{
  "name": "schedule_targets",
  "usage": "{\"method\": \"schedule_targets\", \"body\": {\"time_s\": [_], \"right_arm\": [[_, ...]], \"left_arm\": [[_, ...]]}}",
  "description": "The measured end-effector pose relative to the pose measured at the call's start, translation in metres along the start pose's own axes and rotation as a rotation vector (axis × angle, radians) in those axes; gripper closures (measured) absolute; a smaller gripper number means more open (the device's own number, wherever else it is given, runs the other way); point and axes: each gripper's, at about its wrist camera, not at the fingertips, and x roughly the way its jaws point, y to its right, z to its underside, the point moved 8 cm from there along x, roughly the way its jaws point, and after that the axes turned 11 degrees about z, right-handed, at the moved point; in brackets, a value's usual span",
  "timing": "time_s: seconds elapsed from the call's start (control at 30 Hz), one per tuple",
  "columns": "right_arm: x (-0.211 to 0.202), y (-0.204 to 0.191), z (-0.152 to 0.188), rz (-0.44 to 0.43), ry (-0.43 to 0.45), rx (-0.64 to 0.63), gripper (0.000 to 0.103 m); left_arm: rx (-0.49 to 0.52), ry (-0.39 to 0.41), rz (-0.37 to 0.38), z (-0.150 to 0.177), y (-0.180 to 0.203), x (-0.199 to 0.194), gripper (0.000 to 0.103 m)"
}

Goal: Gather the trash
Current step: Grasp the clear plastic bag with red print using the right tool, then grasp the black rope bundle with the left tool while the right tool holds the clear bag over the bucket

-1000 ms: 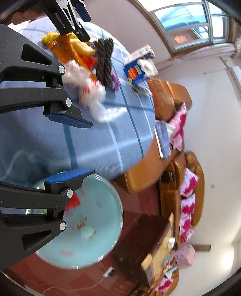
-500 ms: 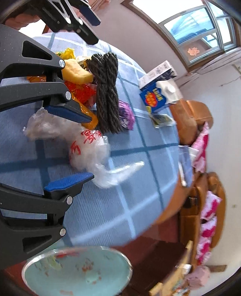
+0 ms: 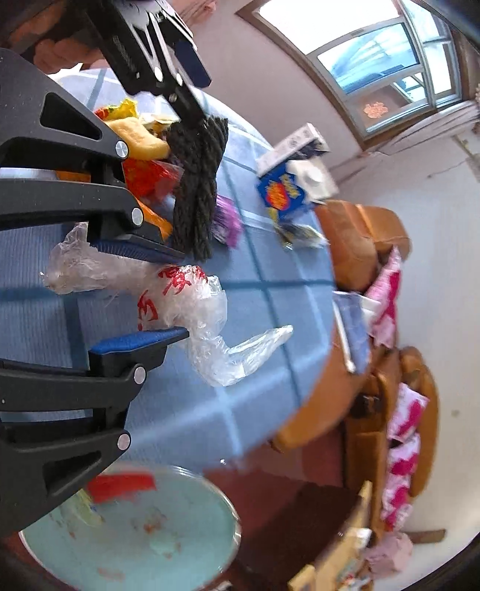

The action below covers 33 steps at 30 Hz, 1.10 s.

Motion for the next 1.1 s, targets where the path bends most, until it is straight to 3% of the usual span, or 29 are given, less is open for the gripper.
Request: {"method": "schedule_targets", "body": {"time_s": [0.17, 0.33, 0.6, 0.67, 1.1], "right_arm": [[-0.014, 0.025, -0.004, 0.056, 0.056, -0.004, 0.067], [-0.015, 0.042, 0.004, 0.087, 0.054, 0.006, 0.067], [-0.019, 0.063, 0.008, 0.115, 0.063, 0.014, 0.067], [-0.021, 0.068, 0.007, 0.117, 0.071, 0.019, 0.067], [-0.040, 0.098, 0.002, 0.172, 0.127, 0.023, 0.067]], "left_arm": [[0.027, -0.013, 0.033, -0.006, 0.020, 0.018, 0.022], [0.032, -0.040, 0.030, -0.005, 0.029, 0.029, 0.022], [0.053, -0.047, 0.108, 0.003, 0.040, 0.006, 0.020], [0.058, -0.051, 0.143, 0.003, 0.045, 0.001, 0.015], [0.074, -0.033, 0.216, -0.001, 0.070, -0.015, 0.013]]}}
